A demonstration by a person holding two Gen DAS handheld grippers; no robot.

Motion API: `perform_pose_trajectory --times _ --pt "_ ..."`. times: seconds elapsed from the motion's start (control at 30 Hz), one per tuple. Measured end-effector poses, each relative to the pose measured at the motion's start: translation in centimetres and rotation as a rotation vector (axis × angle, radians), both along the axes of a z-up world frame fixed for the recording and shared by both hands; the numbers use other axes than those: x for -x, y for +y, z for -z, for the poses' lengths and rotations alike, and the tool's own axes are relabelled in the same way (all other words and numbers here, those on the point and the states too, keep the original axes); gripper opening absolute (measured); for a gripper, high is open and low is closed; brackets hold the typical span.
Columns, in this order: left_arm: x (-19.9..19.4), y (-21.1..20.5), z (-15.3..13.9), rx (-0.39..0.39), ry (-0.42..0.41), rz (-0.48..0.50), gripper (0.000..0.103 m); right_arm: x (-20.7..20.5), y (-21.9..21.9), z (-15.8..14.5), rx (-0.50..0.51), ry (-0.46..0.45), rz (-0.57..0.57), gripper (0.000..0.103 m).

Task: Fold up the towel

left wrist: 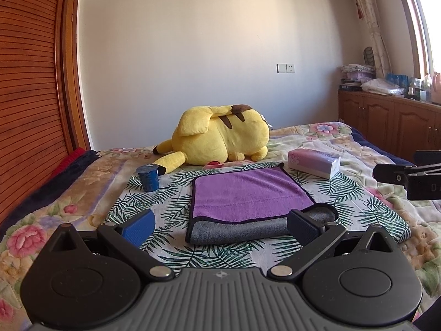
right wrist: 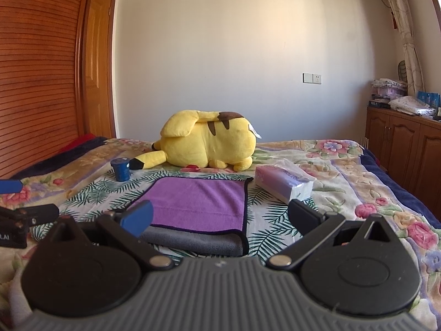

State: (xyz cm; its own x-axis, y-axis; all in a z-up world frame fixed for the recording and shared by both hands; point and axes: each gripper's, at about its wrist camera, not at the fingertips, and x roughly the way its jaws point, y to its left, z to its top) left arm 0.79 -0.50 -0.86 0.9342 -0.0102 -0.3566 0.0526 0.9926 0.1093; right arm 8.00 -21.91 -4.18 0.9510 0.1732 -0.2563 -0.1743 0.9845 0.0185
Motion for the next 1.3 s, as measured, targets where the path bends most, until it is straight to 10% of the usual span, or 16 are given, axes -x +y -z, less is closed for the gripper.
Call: perform_pose_trajectory --times 1.3 --pt "-7.3 1.6 0.5 0.057 0.085 0.040 0.081 -7.5 1.5 2.3 0.069 0.137 -0.078 0.103"
